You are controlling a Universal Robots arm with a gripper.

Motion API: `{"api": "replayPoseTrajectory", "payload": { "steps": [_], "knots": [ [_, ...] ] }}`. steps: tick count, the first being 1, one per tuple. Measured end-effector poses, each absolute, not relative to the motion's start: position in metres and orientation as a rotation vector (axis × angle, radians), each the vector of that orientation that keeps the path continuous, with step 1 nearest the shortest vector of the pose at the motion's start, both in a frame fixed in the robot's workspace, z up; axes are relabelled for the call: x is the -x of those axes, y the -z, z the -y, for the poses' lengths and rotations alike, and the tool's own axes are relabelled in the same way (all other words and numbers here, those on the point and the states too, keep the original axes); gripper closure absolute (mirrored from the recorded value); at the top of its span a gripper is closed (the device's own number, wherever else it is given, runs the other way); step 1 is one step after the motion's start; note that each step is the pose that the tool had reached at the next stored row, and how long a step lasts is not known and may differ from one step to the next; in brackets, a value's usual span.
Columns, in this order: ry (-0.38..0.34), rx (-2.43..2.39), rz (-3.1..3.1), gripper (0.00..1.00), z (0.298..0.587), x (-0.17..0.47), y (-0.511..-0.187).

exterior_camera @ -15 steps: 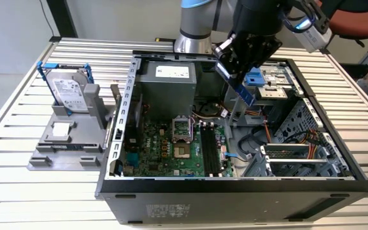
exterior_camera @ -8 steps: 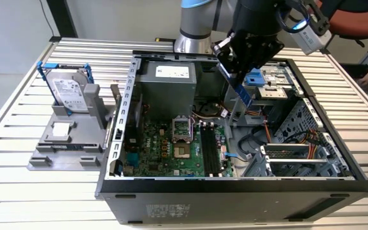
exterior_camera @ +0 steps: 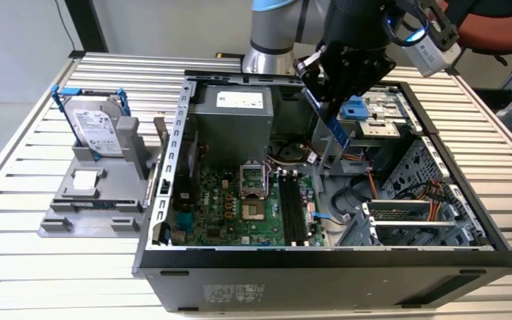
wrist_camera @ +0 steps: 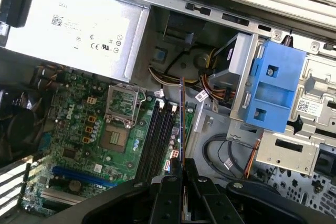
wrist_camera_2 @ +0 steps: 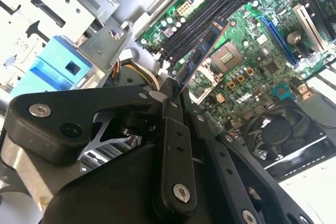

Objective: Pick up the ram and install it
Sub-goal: 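Insert the ram into the slot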

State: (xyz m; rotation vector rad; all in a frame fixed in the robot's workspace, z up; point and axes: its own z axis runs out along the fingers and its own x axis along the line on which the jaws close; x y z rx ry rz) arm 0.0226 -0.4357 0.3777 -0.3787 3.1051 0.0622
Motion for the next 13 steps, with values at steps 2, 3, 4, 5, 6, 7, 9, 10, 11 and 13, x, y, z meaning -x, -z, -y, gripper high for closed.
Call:
{"api": "replayPoseTrajectory", "payload": {
  "steps": [2,3,4,5,6,7,9,10,11,13],
  "knots": [
    [-0.062,0.379,-3.105,1.00,0.4357,-0.0226,-0.3765],
    [-0.062,0.379,-3.105,1.00,0.4357,-0.0226,-0.3759],
    [-0.062,0.379,-3.105,1.00,0.4357,-0.0225,-0.3753],
    [-0.062,0.378,-3.105,1.00,0.4357,-0.0225,-0.3747],
    [-0.062,0.378,-3.105,1.00,0.4357,-0.0226,-0.3740],
    [-0.062,0.378,-3.105,1.00,0.4357,-0.0226,-0.3733],
    [-0.062,0.377,-3.105,1.00,0.4357,-0.0226,-0.3720],
    [-0.062,0.376,-3.105,1.00,0.4357,-0.0226,-0.3710],
    [-0.062,0.375,-3.105,1.00,0.4358,-0.0227,-0.3705],
    [-0.062,0.370,-3.106,1.00,0.4361,-0.0231,-0.3697]
  ]
}}
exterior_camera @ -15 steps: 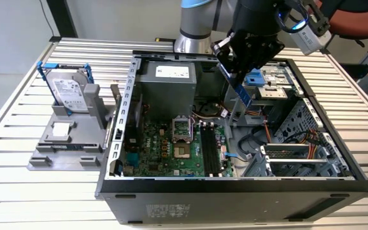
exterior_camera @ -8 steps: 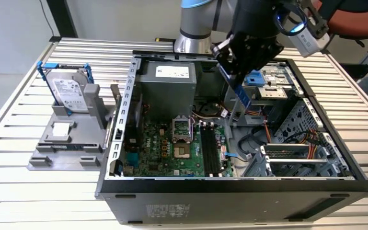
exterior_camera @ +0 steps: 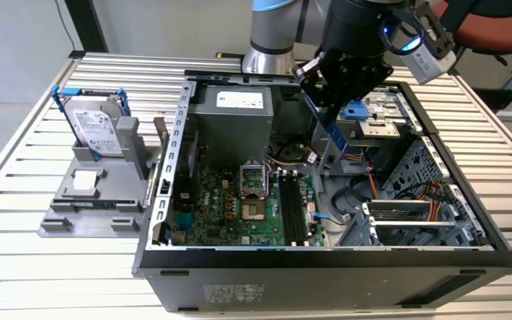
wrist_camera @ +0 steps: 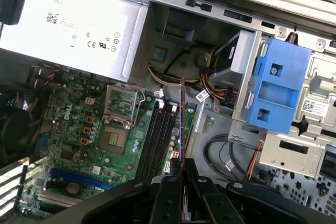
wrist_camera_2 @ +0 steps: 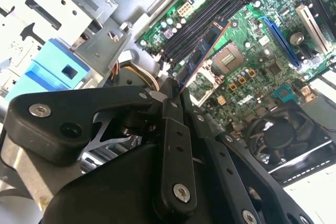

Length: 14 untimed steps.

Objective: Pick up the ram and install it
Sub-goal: 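Insert the ram into the slot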

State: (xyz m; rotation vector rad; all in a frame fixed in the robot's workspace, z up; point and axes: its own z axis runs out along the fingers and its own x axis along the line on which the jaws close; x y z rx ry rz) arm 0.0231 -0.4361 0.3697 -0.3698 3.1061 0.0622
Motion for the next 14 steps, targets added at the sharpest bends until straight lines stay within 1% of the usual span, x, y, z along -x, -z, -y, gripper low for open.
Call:
{"api": "replayPoseTrajectory", "payload": {
  "steps": [11,12,14],
  "knots": [
    [-0.062,0.311,-3.112,1.00,0.437,-0.026,-0.364],
    [-0.062,0.311,-3.112,1.00,0.438,-0.028,-0.359],
    [-0.062,0.311,-3.112,1.00,0.438,-0.028,-0.357]
  ]
}}
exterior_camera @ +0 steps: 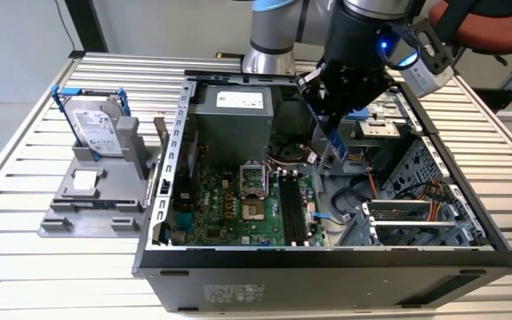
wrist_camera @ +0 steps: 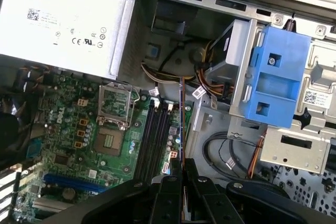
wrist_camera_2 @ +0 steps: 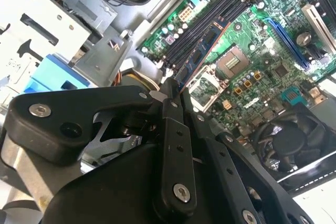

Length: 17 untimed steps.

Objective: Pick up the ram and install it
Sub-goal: 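Insert the ram into the slot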

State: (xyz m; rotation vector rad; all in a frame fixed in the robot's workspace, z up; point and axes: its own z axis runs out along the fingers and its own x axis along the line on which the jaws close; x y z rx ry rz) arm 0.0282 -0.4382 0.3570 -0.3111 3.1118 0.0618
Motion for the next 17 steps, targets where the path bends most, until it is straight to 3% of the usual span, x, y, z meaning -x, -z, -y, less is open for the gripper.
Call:
{"api": "replayPoseTrajectory", "payload": {
  "steps": [17],
  "knots": [
    [-0.061,0.311,-3.112,1.00,0.438,-0.028,-0.342]
  ]
}}
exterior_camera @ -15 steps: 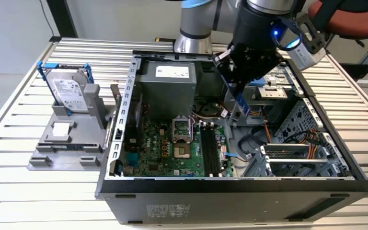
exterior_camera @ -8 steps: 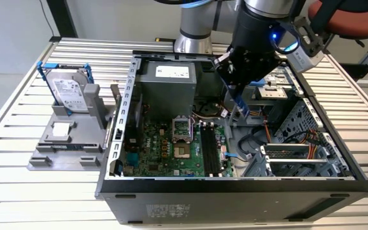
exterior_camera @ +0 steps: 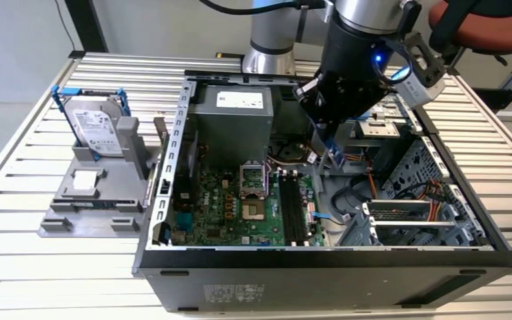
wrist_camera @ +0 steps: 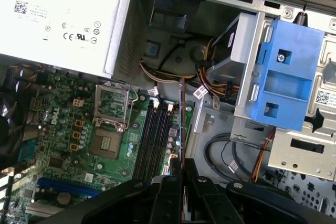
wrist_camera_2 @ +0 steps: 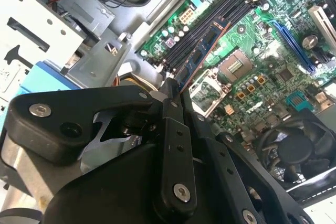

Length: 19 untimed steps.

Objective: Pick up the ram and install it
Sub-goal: 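Insert the ram into the slot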

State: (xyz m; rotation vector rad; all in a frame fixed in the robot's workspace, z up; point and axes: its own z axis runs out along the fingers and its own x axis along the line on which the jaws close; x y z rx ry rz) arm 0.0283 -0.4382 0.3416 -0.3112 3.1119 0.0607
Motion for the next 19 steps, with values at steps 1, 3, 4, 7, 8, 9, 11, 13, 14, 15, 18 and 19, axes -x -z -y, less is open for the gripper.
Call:
{"api": "replayPoseTrajectory", "payload": {
  "steps": [1,3,4,7,8,9,11,13,14,15,18,19],
  "knots": [
    [-0.060,0.311,-3.112,1.00,0.4382,-0.0283,-0.3407],
    [-0.059,0.311,-3.112,1.00,0.4382,-0.0283,-0.3387],
    [-0.059,0.311,-3.112,1.00,0.4382,-0.0283,-0.3379],
    [-0.058,0.311,-3.112,1.00,0.4382,-0.0283,-0.3361],
    [-0.058,0.311,-3.112,1.00,0.4382,-0.0283,-0.3358],
    [-0.058,0.311,-3.112,1.00,0.4382,-0.0283,-0.3358],
    [-0.058,0.311,-3.112,1.00,0.4382,-0.0283,-0.3356],
    [-0.058,0.311,-3.112,1.00,0.4383,-0.0283,-0.3356],
    [-0.058,0.311,-3.112,1.00,0.4382,-0.0283,-0.3356],
    [-0.058,0.311,-3.112,1.00,0.4382,-0.0283,-0.3356],
    [-0.059,0.311,-3.112,1.00,0.4382,-0.0283,-0.3351],
    [-0.059,0.311,-3.112,1.00,0.4382,-0.0283,-0.3346]
  ]
}}
